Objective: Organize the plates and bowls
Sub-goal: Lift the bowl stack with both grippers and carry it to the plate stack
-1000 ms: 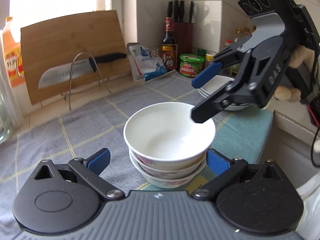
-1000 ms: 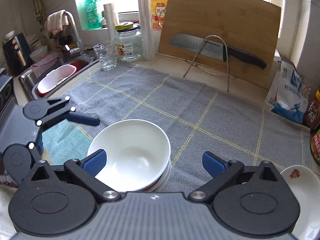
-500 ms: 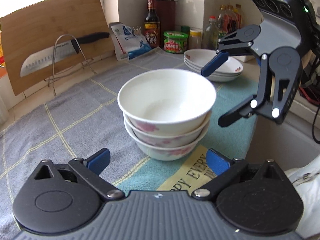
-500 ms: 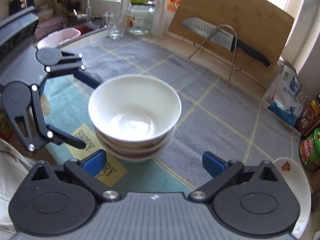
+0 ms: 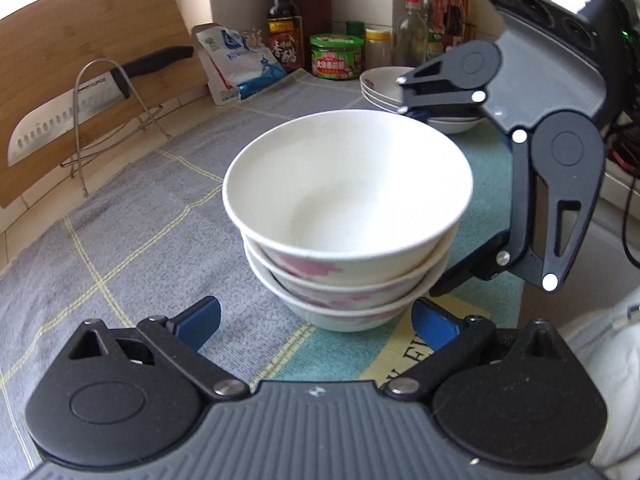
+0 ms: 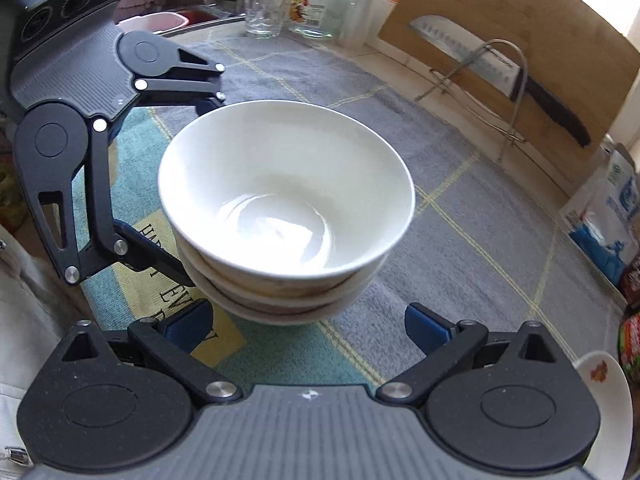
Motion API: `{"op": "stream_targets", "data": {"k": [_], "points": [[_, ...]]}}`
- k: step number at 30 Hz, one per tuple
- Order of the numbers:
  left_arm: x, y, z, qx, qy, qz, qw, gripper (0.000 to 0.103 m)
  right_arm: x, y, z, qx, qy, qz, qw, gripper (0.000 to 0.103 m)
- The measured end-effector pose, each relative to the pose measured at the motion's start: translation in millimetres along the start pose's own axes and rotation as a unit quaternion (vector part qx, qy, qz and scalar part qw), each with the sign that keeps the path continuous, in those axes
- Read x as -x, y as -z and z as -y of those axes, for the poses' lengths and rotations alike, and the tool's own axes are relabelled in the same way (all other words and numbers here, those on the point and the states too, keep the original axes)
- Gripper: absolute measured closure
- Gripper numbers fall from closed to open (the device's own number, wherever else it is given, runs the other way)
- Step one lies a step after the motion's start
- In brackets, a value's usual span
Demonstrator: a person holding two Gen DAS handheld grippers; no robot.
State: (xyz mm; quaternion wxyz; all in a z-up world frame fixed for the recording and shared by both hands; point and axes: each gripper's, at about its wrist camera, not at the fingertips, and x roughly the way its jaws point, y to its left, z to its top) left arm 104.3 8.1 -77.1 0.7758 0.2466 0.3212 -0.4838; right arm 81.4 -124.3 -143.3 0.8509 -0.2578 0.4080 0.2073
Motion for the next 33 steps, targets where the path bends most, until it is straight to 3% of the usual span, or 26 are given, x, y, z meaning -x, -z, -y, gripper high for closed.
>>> {"op": "stream_targets", "data": {"k": [8,15,27,33], "points": [[-6,-13,1,-0.058,0.023,-0.024,0.9978,0.002,-5,-3,8,0.032,-0.04,0.009,0.999,0.0],[-14,-19,-7,-0.069,0.053,-0.036,0.9955,0.001,-8,-8,12,0.057,-0.067,0.004,0.996,0.003],[-15,-22,-15,-0.103,0.109,-0.039,0.9879,0.017,-8,-11,18,0.072,-0.111,-0.002,0.991,0.016],[-16,-23,-21,-0.109,0.113,-0.04,0.9867,0.017,-10,-11,21,0.074,-0.126,-0.002,0.989,0.016]]}}
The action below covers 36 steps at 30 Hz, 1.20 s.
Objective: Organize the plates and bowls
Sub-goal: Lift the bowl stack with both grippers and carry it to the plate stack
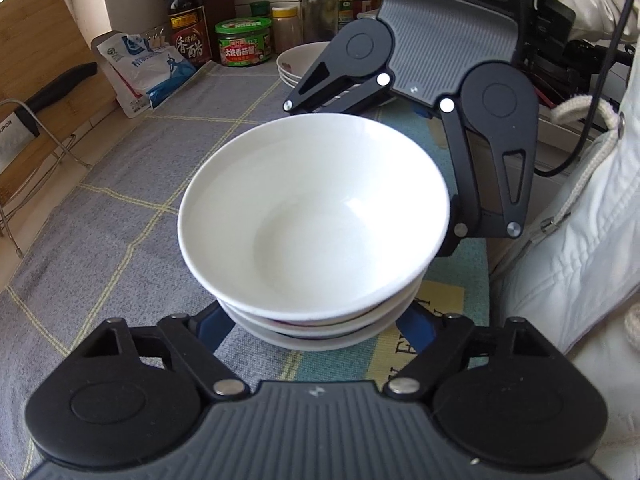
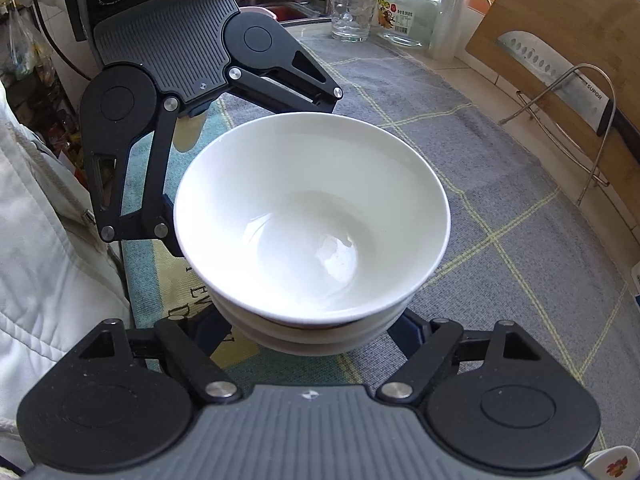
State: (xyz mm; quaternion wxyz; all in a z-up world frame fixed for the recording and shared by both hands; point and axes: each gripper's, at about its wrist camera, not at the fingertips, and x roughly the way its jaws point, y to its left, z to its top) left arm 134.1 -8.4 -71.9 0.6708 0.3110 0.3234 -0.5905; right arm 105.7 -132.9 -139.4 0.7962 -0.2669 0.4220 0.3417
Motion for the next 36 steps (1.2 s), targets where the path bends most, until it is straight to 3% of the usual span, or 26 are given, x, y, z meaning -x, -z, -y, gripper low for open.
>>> {"op": "stream_targets", "data": {"k": [23,36], "points": [[1,-9,3,-0.004,0.003,-0.011,0.9999,0.017,3,-2,3,-0.007,-0.018,-0.003,1.0,0.015],[-4,-50,11,-0.012,-0.01,0.002,0.9999,0.017,48,16,18,0.004,0.0,0.0,1.0,0.015]]}}
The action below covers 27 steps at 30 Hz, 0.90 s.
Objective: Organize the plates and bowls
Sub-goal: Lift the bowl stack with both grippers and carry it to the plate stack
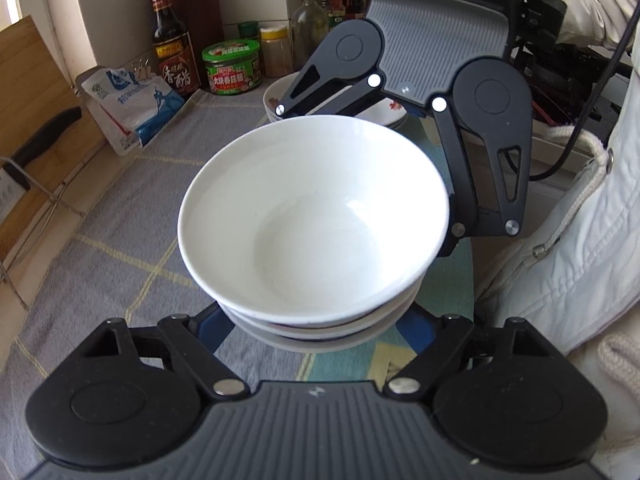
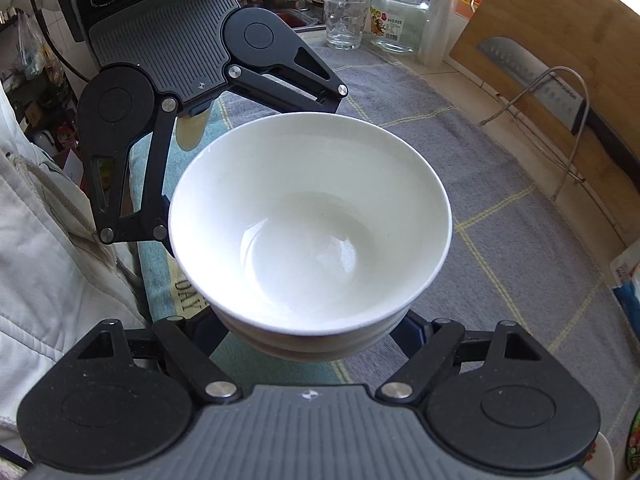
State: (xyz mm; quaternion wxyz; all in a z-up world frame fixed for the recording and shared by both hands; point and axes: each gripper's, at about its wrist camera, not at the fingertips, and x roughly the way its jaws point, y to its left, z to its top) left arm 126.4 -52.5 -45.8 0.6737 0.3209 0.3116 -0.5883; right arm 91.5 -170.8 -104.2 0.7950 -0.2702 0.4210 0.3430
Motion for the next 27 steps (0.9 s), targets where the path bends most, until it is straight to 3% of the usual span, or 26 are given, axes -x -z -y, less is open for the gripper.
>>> {"op": "stream_targets", "data": {"k": [17,27], "points": [[-64,-91,18,-0.023,-0.003,0.029,0.9993,0.017,74,75,54,-0.004,0.028,0.003,1.0,0.015],[-101,-134,25,-0.05,0.002,0.028,0.9983,0.017,95,116,76,-0.021,0.053,0.005,0.998,0.015]]}}
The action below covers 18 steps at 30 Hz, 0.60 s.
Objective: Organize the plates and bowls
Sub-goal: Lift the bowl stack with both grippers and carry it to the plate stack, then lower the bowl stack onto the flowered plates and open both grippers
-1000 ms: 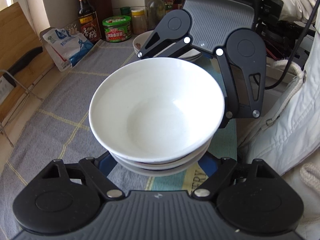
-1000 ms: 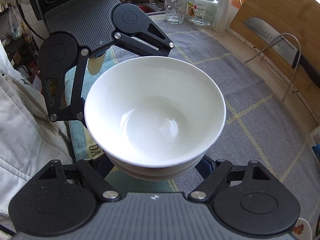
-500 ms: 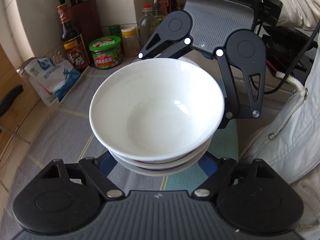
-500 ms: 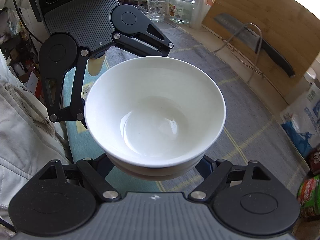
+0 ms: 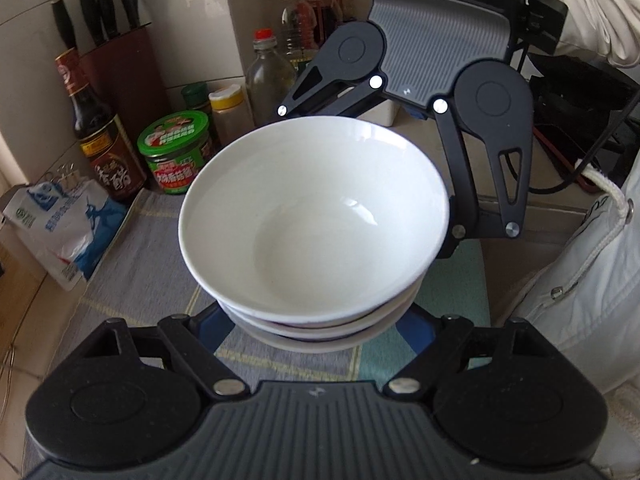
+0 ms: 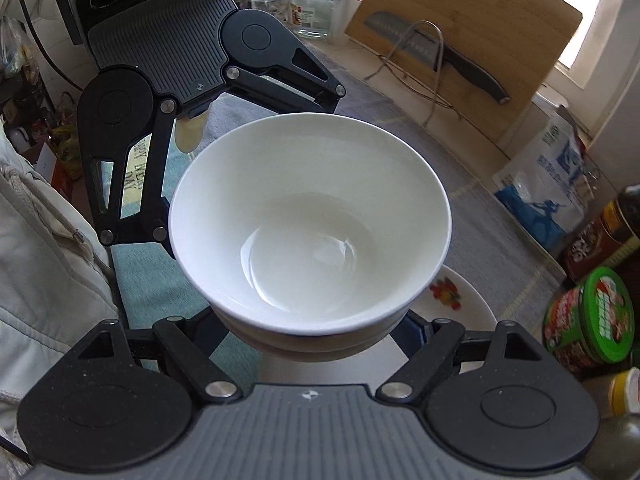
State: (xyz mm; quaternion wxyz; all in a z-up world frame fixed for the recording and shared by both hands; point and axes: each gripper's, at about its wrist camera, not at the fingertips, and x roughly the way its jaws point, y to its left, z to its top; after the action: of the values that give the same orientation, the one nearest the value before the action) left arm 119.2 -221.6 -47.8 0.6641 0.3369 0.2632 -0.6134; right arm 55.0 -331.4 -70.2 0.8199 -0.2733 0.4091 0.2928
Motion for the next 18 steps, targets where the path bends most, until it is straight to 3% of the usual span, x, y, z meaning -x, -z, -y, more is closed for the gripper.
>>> {"op": "stream_targets", "data": {"k": [18], "points": [[-55,-34,-9,-0.014,0.024,-0.001,0.9996,0.017,4,43,37,-0.05,0.023,-0.017,0.998,0.016]]}}
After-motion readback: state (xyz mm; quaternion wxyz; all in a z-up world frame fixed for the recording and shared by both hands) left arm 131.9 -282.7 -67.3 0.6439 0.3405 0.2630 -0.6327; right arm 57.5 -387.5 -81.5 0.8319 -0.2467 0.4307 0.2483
